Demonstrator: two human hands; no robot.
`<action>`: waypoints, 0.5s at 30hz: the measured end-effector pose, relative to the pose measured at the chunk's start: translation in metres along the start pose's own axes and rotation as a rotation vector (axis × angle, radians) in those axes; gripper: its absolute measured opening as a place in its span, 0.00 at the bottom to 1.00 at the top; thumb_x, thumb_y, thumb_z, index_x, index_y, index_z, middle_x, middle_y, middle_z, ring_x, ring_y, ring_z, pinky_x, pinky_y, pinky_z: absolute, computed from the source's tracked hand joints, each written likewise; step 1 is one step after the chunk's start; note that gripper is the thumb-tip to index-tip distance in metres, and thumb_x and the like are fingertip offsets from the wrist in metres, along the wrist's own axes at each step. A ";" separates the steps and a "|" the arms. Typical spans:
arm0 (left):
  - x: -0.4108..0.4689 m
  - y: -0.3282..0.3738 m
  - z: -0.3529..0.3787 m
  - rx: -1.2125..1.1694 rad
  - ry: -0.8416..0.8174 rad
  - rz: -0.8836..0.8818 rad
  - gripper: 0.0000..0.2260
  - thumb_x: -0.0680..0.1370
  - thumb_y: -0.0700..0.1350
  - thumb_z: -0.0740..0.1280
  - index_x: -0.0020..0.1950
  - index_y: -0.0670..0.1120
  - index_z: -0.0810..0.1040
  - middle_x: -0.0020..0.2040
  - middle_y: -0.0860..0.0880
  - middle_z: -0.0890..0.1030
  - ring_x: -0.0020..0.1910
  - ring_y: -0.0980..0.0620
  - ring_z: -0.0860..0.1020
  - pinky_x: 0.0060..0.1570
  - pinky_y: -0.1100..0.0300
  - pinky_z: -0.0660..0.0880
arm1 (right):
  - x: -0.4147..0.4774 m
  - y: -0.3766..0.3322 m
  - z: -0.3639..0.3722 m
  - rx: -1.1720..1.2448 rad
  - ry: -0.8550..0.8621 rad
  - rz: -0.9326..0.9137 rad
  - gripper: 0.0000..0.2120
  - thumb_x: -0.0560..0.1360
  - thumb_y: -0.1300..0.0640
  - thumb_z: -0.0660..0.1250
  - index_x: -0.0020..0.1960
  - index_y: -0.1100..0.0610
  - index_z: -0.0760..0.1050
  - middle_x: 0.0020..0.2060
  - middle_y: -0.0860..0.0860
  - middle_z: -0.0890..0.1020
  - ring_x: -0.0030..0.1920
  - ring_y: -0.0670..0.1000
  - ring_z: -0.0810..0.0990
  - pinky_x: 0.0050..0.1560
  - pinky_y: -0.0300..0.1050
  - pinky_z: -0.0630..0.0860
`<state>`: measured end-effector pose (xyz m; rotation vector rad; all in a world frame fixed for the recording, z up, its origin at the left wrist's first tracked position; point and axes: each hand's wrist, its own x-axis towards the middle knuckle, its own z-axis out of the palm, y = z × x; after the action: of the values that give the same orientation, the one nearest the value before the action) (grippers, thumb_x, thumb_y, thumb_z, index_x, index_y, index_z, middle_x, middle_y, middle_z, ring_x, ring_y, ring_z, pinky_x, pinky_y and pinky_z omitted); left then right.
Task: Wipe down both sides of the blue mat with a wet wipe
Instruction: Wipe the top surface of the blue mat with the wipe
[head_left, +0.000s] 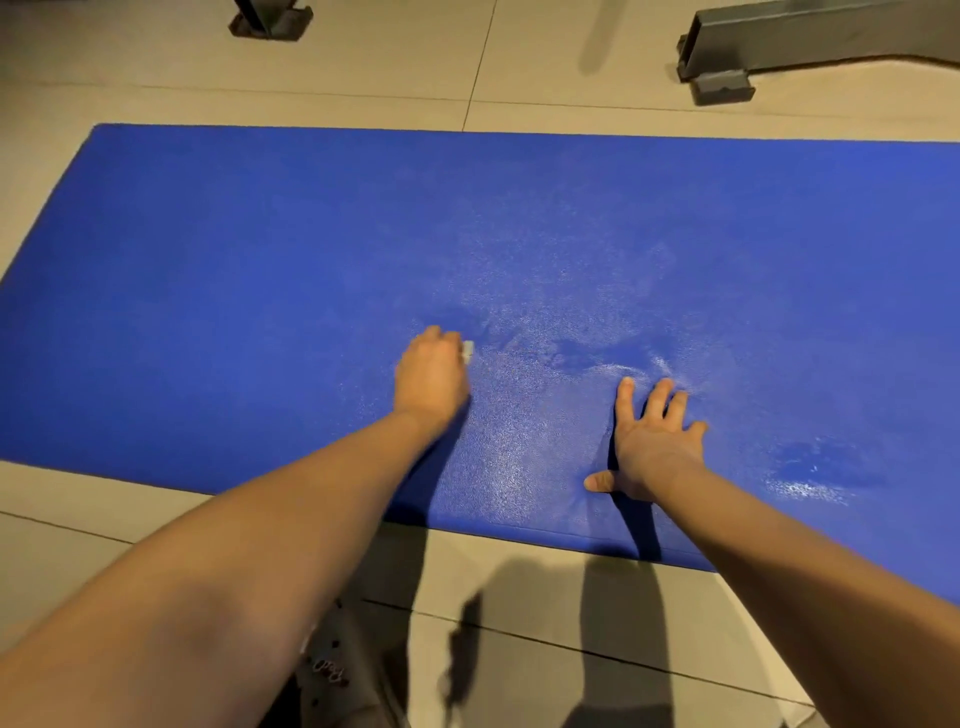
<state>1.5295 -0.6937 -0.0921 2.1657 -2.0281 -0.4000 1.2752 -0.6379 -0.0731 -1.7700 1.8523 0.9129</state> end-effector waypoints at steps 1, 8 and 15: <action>0.005 -0.018 -0.005 0.019 0.038 -0.063 0.14 0.84 0.48 0.61 0.49 0.39 0.80 0.49 0.38 0.79 0.48 0.36 0.77 0.46 0.47 0.73 | 0.000 0.000 0.000 -0.001 0.000 0.001 0.69 0.65 0.25 0.69 0.78 0.57 0.26 0.78 0.67 0.36 0.79 0.70 0.41 0.73 0.68 0.58; 0.026 0.013 0.012 -0.197 0.073 -0.330 0.08 0.81 0.43 0.65 0.52 0.40 0.80 0.52 0.39 0.81 0.51 0.36 0.78 0.47 0.46 0.76 | 0.001 -0.004 -0.003 0.001 -0.030 0.014 0.70 0.65 0.26 0.71 0.78 0.57 0.25 0.77 0.68 0.35 0.78 0.71 0.40 0.73 0.70 0.58; -0.002 0.082 0.029 -0.151 -0.086 0.134 0.05 0.80 0.40 0.64 0.52 0.42 0.79 0.51 0.42 0.79 0.52 0.40 0.76 0.48 0.49 0.72 | 0.005 -0.005 -0.004 0.024 -0.047 0.015 0.71 0.64 0.27 0.73 0.78 0.57 0.25 0.77 0.69 0.35 0.78 0.71 0.40 0.72 0.72 0.58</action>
<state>1.4430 -0.6960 -0.0964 1.9438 -2.0985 -0.6164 1.2805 -0.6437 -0.0748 -1.7082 1.8415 0.9256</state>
